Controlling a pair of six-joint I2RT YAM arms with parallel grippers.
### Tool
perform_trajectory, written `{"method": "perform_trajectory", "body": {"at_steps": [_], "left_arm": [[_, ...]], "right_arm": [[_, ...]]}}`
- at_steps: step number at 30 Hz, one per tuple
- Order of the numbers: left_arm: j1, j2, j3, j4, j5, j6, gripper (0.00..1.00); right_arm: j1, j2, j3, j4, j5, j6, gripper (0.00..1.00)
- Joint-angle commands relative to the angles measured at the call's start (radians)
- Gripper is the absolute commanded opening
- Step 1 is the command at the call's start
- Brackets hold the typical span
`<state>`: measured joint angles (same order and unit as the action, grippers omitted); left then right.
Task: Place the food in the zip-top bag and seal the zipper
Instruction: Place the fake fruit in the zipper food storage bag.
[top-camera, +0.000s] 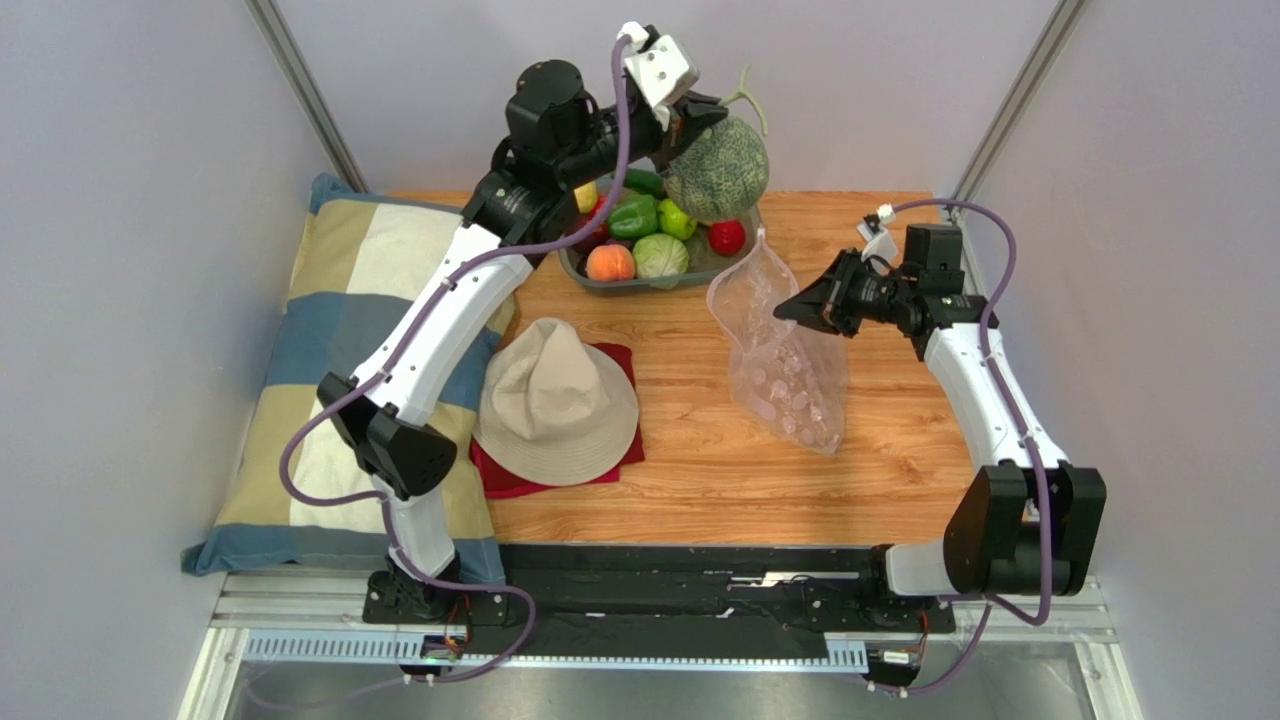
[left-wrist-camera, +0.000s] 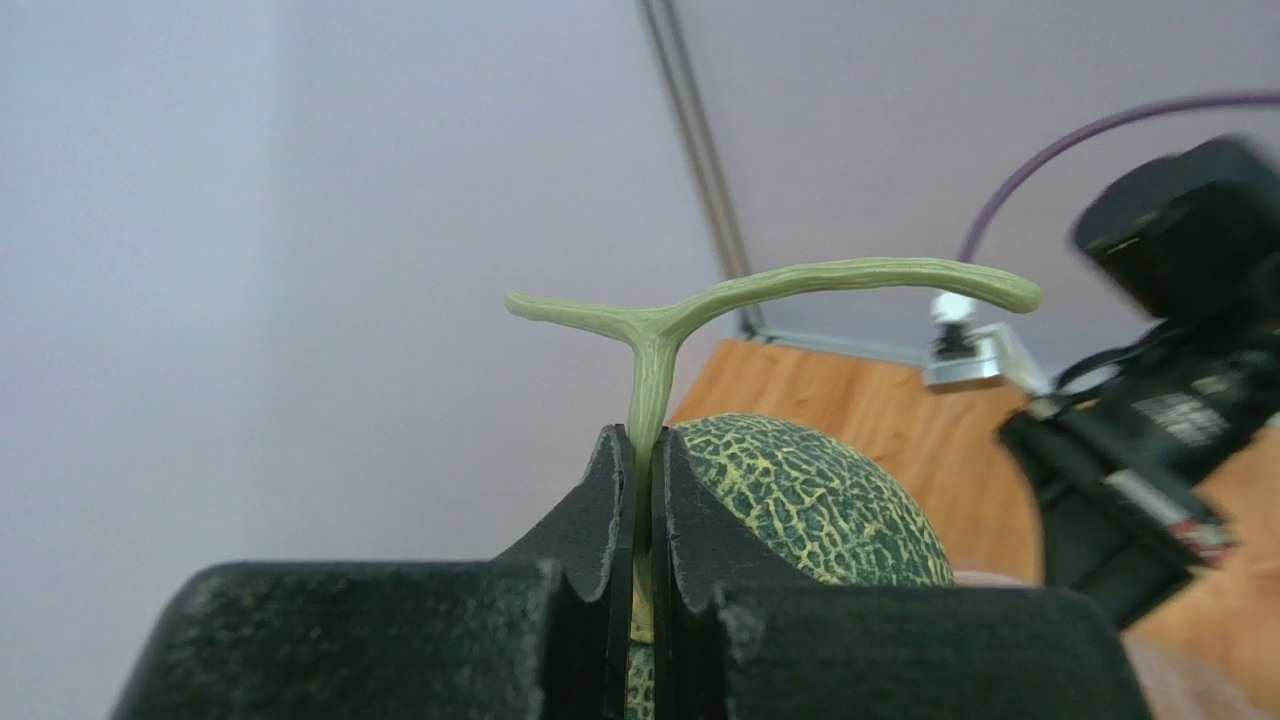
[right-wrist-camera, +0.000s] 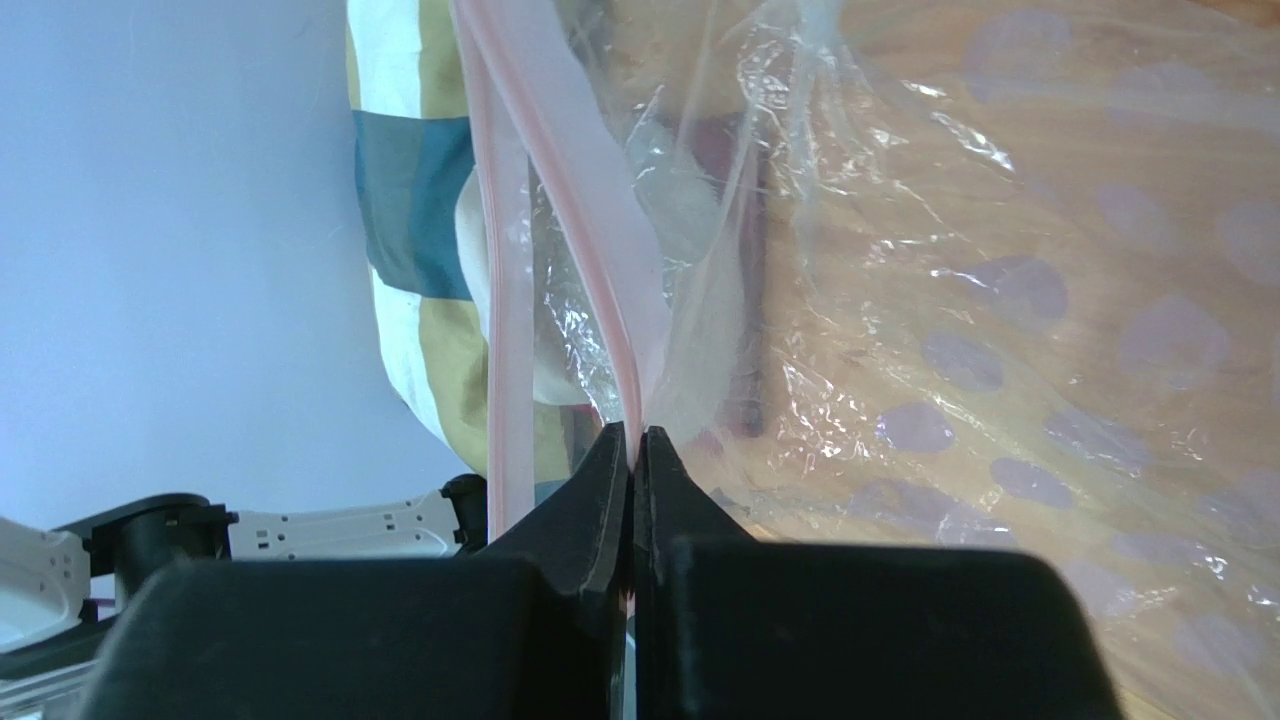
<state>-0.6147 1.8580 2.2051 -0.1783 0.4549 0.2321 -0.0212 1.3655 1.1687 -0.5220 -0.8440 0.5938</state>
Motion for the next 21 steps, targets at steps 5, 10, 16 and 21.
{"method": "perform_trajectory", "body": {"at_steps": [5, 10, 16, 21], "left_arm": [[-0.06, -0.121, -0.233, 0.049, 0.128, -0.322, 0.0], [-0.072, -0.12, -0.333, 0.092, 0.151, -0.442, 0.0], [-0.074, -0.102, -0.452, 0.174, 0.157, -0.56, 0.0], [-0.074, -0.056, -0.507, 0.264, 0.171, -0.64, 0.0]], "right_arm": [[0.003, 0.066, -0.099, 0.188, -0.056, 0.077, 0.0], [0.003, 0.101, -0.193, 0.359, -0.078, 0.155, 0.0], [0.003, 0.171, -0.271, 0.456, -0.079, 0.158, 0.0], [0.003, 0.23, -0.334, 0.513, -0.061, 0.149, 0.0]]}}
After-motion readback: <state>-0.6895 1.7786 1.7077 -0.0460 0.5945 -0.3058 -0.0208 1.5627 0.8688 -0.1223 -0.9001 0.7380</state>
